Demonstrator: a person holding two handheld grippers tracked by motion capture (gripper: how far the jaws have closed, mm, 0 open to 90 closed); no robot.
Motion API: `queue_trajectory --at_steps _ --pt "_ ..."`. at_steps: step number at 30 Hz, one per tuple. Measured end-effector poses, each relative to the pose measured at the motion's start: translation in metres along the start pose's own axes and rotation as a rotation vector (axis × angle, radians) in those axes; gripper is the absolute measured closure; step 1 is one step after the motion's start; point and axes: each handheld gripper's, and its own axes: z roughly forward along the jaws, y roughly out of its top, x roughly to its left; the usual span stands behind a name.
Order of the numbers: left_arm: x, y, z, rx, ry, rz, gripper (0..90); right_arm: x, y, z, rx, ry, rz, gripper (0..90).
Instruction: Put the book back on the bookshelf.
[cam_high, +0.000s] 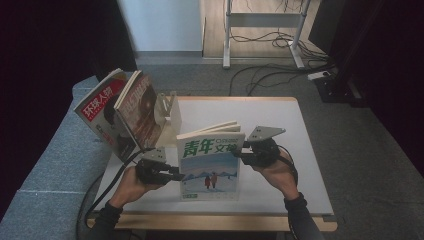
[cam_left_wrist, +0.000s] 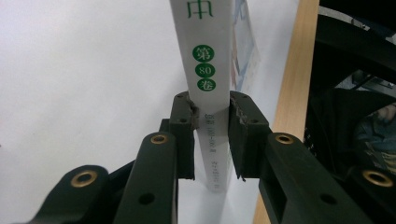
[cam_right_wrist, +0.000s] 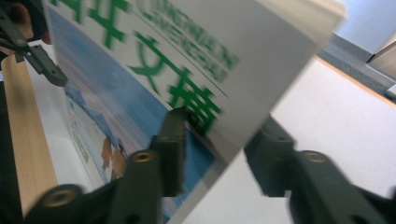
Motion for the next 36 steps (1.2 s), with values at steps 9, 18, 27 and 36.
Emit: queue_trajectory --at_steps 9,18,27,36 --pt "-0.005 -0.003 -0.003 -0.005 -0.005 0.021 74.0 -0.003 -0.003 -0.001 -0.009 0.029 0.018 38.4" --pt "-0.006 -0.004 -0.004 -0.004 -0.011 0.059 74.1 -0.002 -0.001 -0.005 -0.041 0.072 0.004 68.3" --pt "-0.002 0.003 -0.005 0.039 -0.007 0.087 73.5 0.006 0.005 -0.008 -0.069 0.047 -0.06 74.4" --pt "-0.015 0.014 -0.007 0.154 0.048 0.153 71.3 0.013 0.004 -0.016 -0.073 0.062 -0.107 74.9"
